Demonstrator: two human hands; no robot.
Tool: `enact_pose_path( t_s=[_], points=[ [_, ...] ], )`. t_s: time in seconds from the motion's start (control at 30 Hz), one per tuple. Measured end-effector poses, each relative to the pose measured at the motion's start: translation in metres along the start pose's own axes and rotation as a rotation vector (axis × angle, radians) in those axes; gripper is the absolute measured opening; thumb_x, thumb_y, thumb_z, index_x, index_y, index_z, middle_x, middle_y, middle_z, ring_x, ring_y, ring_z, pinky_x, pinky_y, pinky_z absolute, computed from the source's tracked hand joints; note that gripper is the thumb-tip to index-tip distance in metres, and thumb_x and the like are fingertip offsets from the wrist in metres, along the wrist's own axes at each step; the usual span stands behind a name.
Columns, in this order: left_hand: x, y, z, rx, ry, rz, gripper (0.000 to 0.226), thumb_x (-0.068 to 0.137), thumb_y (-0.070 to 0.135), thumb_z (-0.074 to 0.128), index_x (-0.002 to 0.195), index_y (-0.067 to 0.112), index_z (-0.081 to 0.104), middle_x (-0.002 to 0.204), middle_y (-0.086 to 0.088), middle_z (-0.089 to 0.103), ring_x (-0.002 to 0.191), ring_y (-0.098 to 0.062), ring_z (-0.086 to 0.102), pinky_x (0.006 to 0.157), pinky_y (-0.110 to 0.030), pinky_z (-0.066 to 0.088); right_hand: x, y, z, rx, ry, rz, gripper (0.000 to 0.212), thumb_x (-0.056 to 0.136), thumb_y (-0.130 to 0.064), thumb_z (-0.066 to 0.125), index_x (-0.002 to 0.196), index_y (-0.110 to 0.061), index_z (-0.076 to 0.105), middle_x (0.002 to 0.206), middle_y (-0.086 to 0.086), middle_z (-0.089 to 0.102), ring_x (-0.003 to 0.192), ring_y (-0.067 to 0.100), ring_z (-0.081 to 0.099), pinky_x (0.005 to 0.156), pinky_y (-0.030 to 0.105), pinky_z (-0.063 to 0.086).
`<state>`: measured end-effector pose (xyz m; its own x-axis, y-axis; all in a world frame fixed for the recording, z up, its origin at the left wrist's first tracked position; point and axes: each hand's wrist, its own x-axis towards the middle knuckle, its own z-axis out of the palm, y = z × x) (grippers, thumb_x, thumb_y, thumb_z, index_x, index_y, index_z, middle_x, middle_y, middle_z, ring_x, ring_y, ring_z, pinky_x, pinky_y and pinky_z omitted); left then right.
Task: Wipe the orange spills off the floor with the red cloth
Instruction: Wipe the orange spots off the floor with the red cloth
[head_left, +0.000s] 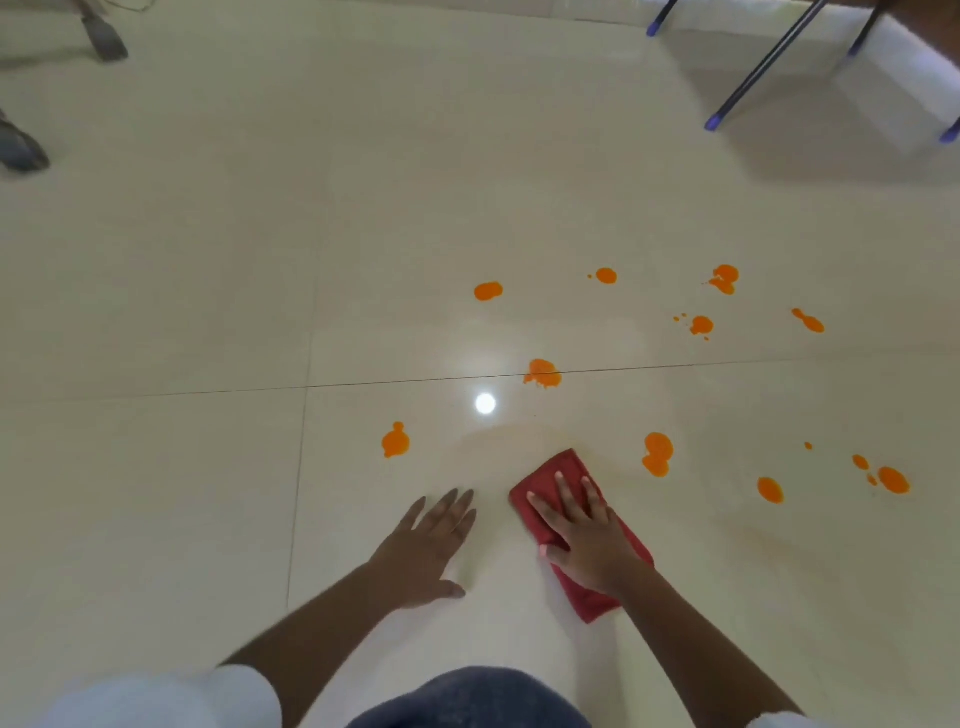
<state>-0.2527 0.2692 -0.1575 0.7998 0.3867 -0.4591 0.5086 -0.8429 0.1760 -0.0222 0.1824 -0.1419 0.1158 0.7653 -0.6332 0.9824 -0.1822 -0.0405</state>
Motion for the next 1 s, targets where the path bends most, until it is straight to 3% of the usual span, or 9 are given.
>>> enact_pose_path(
  t_s=[0.1, 0.17, 0.3, 0.43, 0.6, 0.73, 0.87, 0.93, 1.0],
  points=[
    [-0.006, -0.004, 0.016, -0.04, 0.029, -0.009, 0.101, 0.076, 0.065, 0.052, 0.146, 0.011, 0.004, 0.153, -0.012, 0.0, 0.139, -0.031, 0.0, 0.111, -0.05, 0.014, -0.007, -0.01, 0.006, -0.008, 0.197, 0.064, 0.06, 0.082, -0.059, 0.026, 0.14, -0.043, 0.028, 0.145, 0.009, 0.041, 0.124, 0.042, 0.045, 0.093, 0.056, 0.041],
    [-0.009, -0.009, 0.02, -0.068, 0.088, -0.059, 0.103, 0.073, 0.072, 0.048, 0.146, 0.008, 0.013, 0.154, -0.015, 0.009, 0.14, -0.033, 0.012, 0.112, -0.05, 0.02, -0.003, -0.026, 0.015, 0.011, 0.322, -0.003, 0.048, 0.08, -0.055, 0.037, 0.127, -0.046, 0.045, 0.122, 0.004, 0.06, 0.102, 0.032, 0.06, 0.077, 0.046, 0.051],
    [-0.034, -0.038, 0.032, -0.278, 0.225, -0.355, 0.113, 0.069, 0.082, 0.037, 0.146, 0.004, 0.008, 0.155, -0.011, -0.003, 0.142, -0.027, 0.0, 0.109, -0.043, 0.003, 0.011, -0.1, 0.031, 0.091, 0.462, -0.306, 0.044, 0.082, -0.049, 0.043, 0.126, -0.048, 0.048, 0.122, -0.004, 0.051, 0.106, 0.025, 0.047, 0.085, 0.041, 0.036],
    [-0.063, -0.074, 0.051, -0.403, 0.236, -0.55, 0.128, 0.057, 0.092, 0.033, 0.145, 0.006, -0.001, 0.153, -0.008, -0.013, 0.141, -0.024, -0.01, 0.111, -0.037, -0.007, 0.059, -0.171, 0.009, 0.113, 0.523, -0.469, 0.042, 0.086, -0.042, 0.043, 0.128, -0.043, 0.047, 0.132, -0.003, 0.051, 0.128, 0.026, 0.041, 0.103, 0.046, 0.028],
    [-0.06, -0.092, 0.053, -0.422, 0.261, -0.555, 0.132, 0.05, 0.096, 0.033, 0.145, 0.012, -0.005, 0.154, -0.013, -0.013, 0.14, -0.021, -0.019, 0.11, -0.038, -0.015, 0.139, -0.193, -0.047, 0.114, 0.492, -0.284, 0.05, 0.09, -0.043, 0.023, 0.137, -0.037, 0.041, 0.146, 0.003, 0.04, 0.14, 0.029, 0.023, 0.11, 0.054, 0.014],
    [-0.062, -0.091, 0.056, -0.406, 0.304, -0.579, 0.134, 0.05, 0.095, 0.039, 0.146, 0.012, -0.006, 0.154, -0.012, -0.014, 0.14, -0.021, -0.019, 0.109, -0.038, -0.018, 0.135, -0.183, -0.046, 0.127, 0.42, -0.371, 0.062, 0.086, -0.051, 0.005, 0.145, -0.04, 0.021, 0.157, -0.002, 0.016, 0.145, 0.024, -0.003, 0.113, 0.048, -0.007],
    [-0.062, -0.092, 0.055, -0.361, 0.316, -0.571, 0.134, 0.05, 0.094, 0.039, 0.145, 0.012, -0.008, 0.153, -0.011, -0.017, 0.139, -0.022, -0.022, 0.11, -0.04, -0.015, 0.142, -0.171, -0.051, -0.135, 0.494, -0.531, 0.049, 0.093, -0.045, 0.02, 0.141, -0.04, 0.03, 0.153, 0.004, 0.028, 0.143, 0.029, 0.015, 0.109, 0.058, 0.011],
    [-0.061, -0.101, 0.05, -0.347, 0.339, -0.586, 0.136, 0.049, 0.095, 0.034, 0.145, 0.009, -0.008, 0.153, -0.01, -0.017, 0.139, -0.021, -0.023, 0.111, -0.039, -0.015, 0.157, -0.164, -0.056, -0.21, 0.481, -0.558, 0.049, 0.094, -0.048, 0.016, 0.143, -0.044, 0.02, 0.156, 0.003, 0.018, 0.145, 0.028, 0.007, 0.111, 0.057, 0.012],
    [-0.058, -0.11, 0.047, -0.368, 0.344, -0.613, 0.138, 0.045, 0.098, 0.024, 0.143, 0.009, -0.016, 0.15, -0.008, -0.026, 0.136, -0.02, -0.029, 0.11, -0.037, -0.019, 0.168, -0.151, -0.064, -0.125, 0.458, -0.413, 0.051, 0.093, -0.05, 0.011, 0.144, -0.046, 0.014, 0.158, 0.003, 0.008, 0.145, 0.025, -0.002, 0.113, 0.054, 0.009]
  ],
)
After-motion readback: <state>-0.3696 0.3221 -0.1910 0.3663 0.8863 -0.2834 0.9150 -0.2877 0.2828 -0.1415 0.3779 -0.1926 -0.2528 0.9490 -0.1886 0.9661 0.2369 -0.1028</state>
